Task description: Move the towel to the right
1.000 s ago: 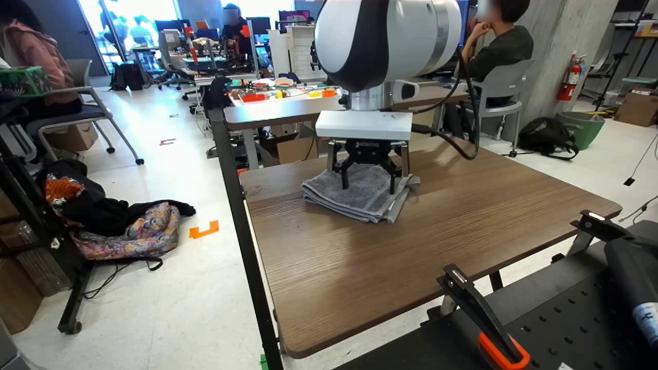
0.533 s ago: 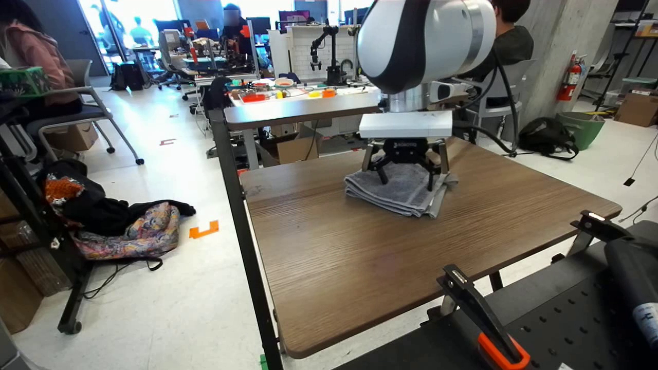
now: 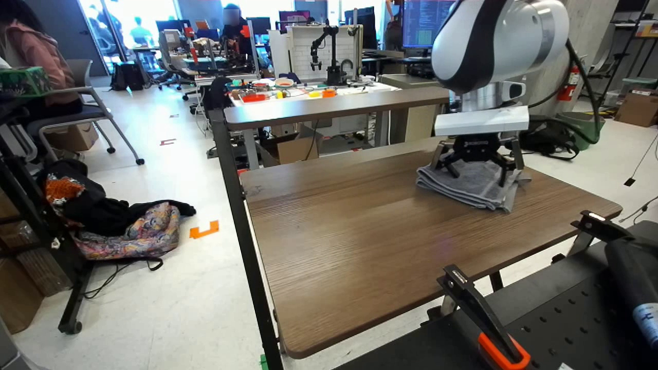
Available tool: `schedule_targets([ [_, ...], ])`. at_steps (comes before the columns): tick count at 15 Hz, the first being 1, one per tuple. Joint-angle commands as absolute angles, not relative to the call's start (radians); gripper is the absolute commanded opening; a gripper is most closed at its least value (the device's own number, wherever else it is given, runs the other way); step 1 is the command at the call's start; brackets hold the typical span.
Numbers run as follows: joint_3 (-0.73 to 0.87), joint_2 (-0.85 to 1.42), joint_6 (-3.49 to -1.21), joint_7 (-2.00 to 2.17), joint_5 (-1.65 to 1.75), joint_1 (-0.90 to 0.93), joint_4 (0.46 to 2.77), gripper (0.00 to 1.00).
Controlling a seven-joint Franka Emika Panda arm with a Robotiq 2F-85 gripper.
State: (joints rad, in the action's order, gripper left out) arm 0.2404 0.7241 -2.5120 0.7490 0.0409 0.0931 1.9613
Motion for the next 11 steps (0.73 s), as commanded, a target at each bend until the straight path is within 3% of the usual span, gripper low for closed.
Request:
schedule_targets([
  [1,0.26,0.699,-2.447,0.722,0.027,0.053,1.97,1.0],
  [9,0.154,0.468,-2.304,0.633,-0.08,0.026,2.043,1.0],
  [10,0.186,0.58,-2.334,0.681,-0.05,0.033,1.97,1.0],
  [11,0.176,0.552,-2.329,0.68,-0.052,0.035,1.977,1.0],
])
